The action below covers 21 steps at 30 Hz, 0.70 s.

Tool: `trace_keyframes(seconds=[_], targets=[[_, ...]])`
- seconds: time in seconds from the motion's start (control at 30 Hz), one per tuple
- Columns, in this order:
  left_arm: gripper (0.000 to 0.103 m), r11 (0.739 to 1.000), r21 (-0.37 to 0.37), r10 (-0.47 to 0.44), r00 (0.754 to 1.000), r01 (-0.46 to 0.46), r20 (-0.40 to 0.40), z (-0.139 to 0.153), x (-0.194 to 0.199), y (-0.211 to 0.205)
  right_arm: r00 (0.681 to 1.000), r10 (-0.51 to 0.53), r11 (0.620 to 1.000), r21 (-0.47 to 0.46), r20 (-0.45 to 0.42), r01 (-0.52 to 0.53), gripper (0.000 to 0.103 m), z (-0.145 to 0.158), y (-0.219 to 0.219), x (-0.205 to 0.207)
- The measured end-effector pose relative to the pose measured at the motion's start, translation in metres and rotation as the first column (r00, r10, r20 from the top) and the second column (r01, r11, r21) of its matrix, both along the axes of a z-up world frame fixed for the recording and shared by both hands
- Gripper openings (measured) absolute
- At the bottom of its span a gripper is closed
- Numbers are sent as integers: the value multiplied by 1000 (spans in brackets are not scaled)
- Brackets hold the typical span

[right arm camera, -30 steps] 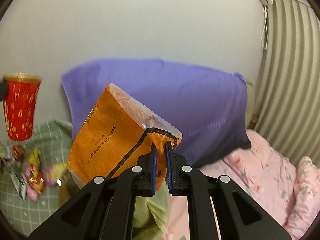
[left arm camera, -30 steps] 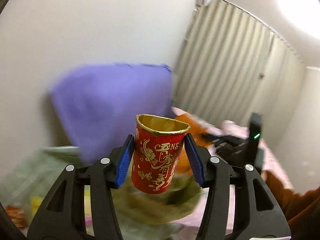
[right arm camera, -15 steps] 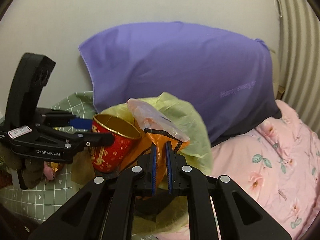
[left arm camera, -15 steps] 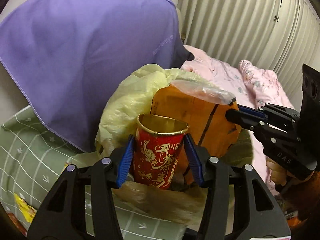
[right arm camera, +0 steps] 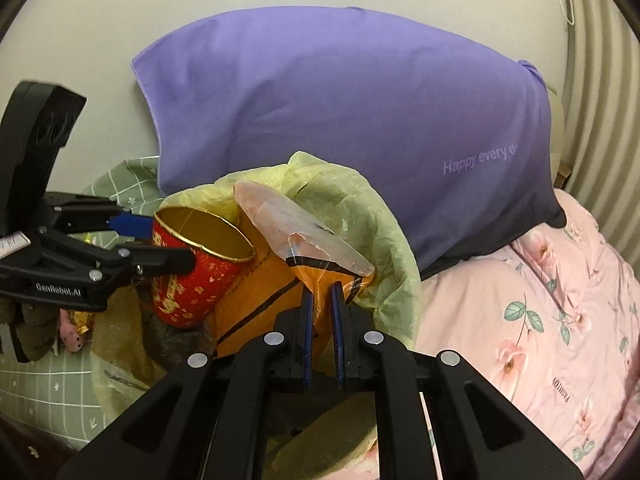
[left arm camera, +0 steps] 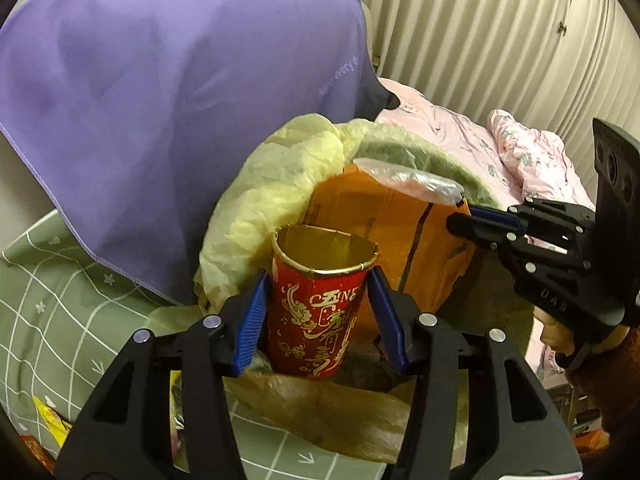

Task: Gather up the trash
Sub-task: 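Drop the orange bag and red cup into the yellow trash bag, opening both grippers, then move both tools back over the table toward the remaining wrappers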

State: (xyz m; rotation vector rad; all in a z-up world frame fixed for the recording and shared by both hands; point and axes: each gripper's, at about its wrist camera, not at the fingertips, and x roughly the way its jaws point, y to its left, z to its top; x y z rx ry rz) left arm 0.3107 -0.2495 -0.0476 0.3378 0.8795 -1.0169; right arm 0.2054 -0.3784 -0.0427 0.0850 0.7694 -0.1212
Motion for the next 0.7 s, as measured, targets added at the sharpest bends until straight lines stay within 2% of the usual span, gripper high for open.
trace_keyframes(seconds=[0.23, 0.3, 0.37, 0.4, 0.47, 0.6, 0.7], targets=[[54, 998, -66, -4, 997, -1, -80, 6, -14, 16, 1000, 18, 999, 33, -16, -17, 11, 1, 8, -19], [54, 995, -91, 20, 993, -30, -112, 13, -12, 28, 1000, -11, 999, 36, -3, 11, 18, 4, 6, -23], [63, 990, -127, 40, 990, -57, -137, 22, -10, 38, 999, -37, 998, 55, 18, 36, 38, 8, 3, -27], [64, 986, -147, 51, 988, -72, -144, 27, -10, 40, 998, -51, 997, 66, 31, 49, 40, 11, 2, -29], [65, 979, -179, 76, 987, -100, -140, 37, -9, 50, 997, -57, 996, 66, 47, 54, 41, 17, 2, -30], [66, 960, -219, 168, 984, -177, -57, 55, -14, 78, 995, -53, 998, 28, 85, 51, 41, 34, 12, -31], [66, 933, -240, 270, 963, -267, -20, 59, -15, 113, 992, -21, 1000, 20, 125, 19, 47, 49, 24, -28]])
